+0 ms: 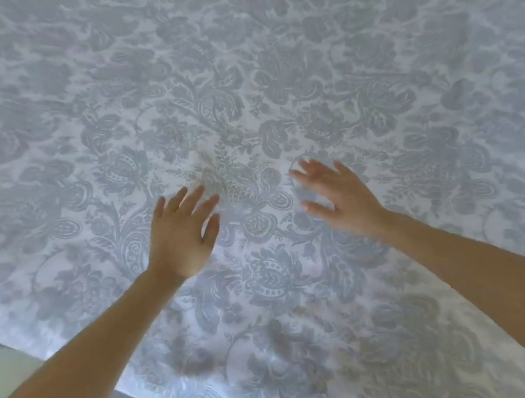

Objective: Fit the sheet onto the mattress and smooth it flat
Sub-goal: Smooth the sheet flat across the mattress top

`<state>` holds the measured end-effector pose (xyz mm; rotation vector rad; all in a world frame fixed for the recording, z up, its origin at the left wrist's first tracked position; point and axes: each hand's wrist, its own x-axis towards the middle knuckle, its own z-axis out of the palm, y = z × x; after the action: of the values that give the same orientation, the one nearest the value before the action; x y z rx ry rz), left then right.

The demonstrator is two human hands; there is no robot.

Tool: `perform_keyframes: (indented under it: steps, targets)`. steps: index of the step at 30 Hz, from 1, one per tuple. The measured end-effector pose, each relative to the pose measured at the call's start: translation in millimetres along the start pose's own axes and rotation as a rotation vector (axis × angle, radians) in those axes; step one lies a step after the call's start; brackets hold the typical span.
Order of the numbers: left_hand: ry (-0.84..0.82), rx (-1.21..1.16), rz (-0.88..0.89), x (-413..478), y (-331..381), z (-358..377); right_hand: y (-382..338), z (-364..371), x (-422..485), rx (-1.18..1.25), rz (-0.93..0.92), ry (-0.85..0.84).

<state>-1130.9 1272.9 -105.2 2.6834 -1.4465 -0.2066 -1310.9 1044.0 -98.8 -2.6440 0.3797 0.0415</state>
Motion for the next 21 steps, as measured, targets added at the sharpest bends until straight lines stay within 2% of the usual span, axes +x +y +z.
perform_keyframes:
  steps: [3, 5, 8, 10, 13, 14, 16, 18, 19, 21]
  targets:
    - [-0.104, 0.135, -0.118, 32, -51, 8, 7, 20, 71, -0.048, 0.282, -0.055]
    - [-0.157, 0.184, -0.256, 1, -97, 34, -16, 64, 80, -0.201, 0.341, -0.052]
    - [-0.090, 0.137, -0.354, -91, -135, 59, -103, 136, 22, -0.169, 0.013, -0.058]
    - [-0.144, 0.115, -0.382, -132, -140, 57, -155, 159, -35, -0.068, -0.191, -0.126]
    - [-0.253, 0.099, -0.433, -149, -129, 36, -188, 146, -90, 0.043, -0.367, -0.335]
    - [-0.254, 0.104, -0.440, -142, -124, 28, -186, 135, -89, 0.115, -0.370, -0.333]
    - [-0.201, 0.074, -0.405, -109, -112, 8, -170, 112, -57, 0.092, -0.234, -0.165]
    - [-0.104, 0.019, -0.268, -51, -87, -13, -141, 88, -12, -0.038, 0.088, 0.060]
    - [-0.039, 0.003, -0.198, -20, -69, -16, -124, 78, 8, -0.120, 0.232, 0.091]
    - [-0.015, -0.004, -0.132, 24, -23, -9, -93, 75, 13, -0.246, 0.356, 0.000]
